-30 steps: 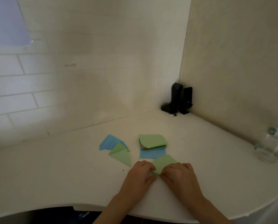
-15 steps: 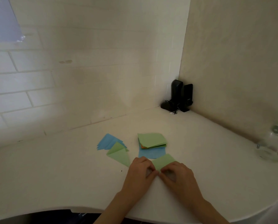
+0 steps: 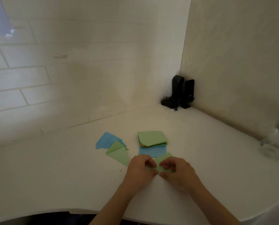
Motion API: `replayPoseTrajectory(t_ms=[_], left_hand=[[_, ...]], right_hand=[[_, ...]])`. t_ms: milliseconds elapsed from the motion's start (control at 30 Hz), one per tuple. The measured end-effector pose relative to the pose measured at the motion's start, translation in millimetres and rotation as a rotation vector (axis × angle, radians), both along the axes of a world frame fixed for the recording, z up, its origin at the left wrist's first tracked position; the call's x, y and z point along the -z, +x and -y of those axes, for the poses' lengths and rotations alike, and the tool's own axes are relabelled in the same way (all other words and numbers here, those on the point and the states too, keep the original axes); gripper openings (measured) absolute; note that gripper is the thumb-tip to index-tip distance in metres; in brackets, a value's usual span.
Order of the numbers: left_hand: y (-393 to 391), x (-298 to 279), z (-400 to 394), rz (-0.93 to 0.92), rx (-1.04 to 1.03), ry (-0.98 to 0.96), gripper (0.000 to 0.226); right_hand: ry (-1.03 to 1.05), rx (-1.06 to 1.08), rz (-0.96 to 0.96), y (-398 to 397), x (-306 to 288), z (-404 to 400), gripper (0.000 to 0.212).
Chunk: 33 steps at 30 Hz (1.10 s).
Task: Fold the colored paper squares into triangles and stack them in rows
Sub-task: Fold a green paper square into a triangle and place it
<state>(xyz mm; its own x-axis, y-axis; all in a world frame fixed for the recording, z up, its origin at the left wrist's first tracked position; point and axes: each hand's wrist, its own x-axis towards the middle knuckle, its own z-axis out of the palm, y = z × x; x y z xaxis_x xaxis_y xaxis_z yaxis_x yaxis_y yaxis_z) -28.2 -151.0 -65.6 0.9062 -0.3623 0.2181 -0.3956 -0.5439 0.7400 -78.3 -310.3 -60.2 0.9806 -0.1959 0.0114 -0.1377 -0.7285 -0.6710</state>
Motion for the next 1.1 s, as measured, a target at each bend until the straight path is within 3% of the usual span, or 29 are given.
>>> replayPoseTrajectory(t_ms=[200, 467, 633, 833, 1000, 1100], left_hand=[[1, -3, -9, -0.043, 0.015, -0.030, 0.014], [3, -3, -18, -0.086, 0.111, -0.032, 0.027], [-3, -5, -27, -0.080, 0.241, -0.004, 0.039], [-14, 2, -28, 0.238, 0.198, 0.081, 0.044], [-8, 10, -30, 0.517, 0.204, 0.187, 0.024], [-11, 9, -27, 0.560, 0.205, 0.179, 0.013]], right_hand=[[0.005, -0.009, -0.029, 0, 0, 2, 0.025], [-0.008, -0.079, -0.019, -6, -5, 3, 0.020], [-0.175, -0.043, 0.025, -11, -6, -8, 0.010], [-0.215, -0.098, 0.040, -13, -5, -8, 0.014], [-0.185, -0.237, 0.031, -16, -12, 5, 0.004], [-0.202, -0.275, 0.015, -20, -11, 11, 0.017]])
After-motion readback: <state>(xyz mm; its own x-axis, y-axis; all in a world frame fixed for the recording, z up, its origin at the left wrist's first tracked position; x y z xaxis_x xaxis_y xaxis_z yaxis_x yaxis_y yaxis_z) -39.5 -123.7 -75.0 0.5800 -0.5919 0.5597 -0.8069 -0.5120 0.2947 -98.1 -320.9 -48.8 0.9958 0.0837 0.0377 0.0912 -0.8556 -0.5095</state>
